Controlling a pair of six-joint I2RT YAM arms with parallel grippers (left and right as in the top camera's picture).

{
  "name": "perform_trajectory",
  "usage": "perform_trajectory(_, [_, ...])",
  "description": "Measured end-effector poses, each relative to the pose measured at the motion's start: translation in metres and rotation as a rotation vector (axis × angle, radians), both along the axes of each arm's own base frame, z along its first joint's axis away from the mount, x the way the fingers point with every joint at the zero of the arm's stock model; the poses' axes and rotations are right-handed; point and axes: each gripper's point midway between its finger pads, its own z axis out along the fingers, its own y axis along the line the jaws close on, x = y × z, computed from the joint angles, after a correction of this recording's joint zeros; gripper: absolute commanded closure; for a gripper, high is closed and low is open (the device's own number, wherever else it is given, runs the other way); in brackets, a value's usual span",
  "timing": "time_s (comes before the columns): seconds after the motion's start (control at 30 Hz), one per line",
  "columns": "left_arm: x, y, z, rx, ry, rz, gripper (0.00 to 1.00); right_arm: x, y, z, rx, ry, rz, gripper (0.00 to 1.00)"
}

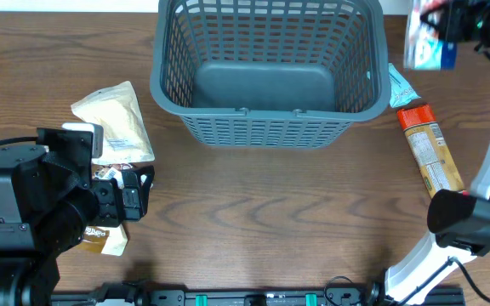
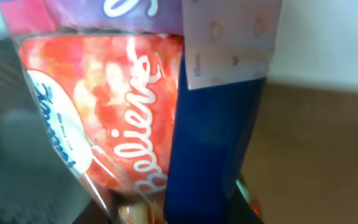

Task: Pack container
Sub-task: 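Carry the tissue pack over the basket and release it inside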

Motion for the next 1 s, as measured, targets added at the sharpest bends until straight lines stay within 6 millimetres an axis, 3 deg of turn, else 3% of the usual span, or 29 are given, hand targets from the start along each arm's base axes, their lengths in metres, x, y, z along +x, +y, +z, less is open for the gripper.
perform_trajectory(0.17, [0.000, 0.000, 0.000, 0.000, 0.000, 0.000, 0.01, 0.015, 0.046, 0.042, 0.070, -0.165, 0.128, 0.98])
perform_trajectory(0.33, [0.000, 0.000, 0.000, 0.000, 0.000, 0.000, 0.01, 0.013, 0.115, 0.053, 0.136, -0.199, 0.297, 0.99])
perform_trajectory(0.47, [0.000, 0.000, 0.000, 0.000, 0.000, 0.000, 0.01, -0.006, 0.186, 0.046, 0.158, -0.149, 0.449, 0.99])
perform_trajectory(0.6, [0.000, 0.000, 0.000, 0.000, 0.000, 0.000, 0.01, -0.039, 0.241, 0.017, 0.084, -0.020, 0.546, 0.99])
perform_trajectory(0.7, [-0.001, 0.000, -0.001, 0.000, 0.007, 0.000, 0.01, -0.061, 0.257, -0.009, -0.019, 0.077, 0.578, 0.99])
perform_trajectory(0.77, [-0.002, 0.000, -0.001, 0.000, 0.008, 0.000, 0.01, -0.068, 0.256, -0.021, -0.074, 0.119, 0.582, 0.99])
perform_trajectory(1.0, [-0.001, 0.000, -0.001, 0.000, 0.008, 0.000, 0.01, -0.083, 0.223, -0.050, -0.246, 0.242, 0.577, 0.99])
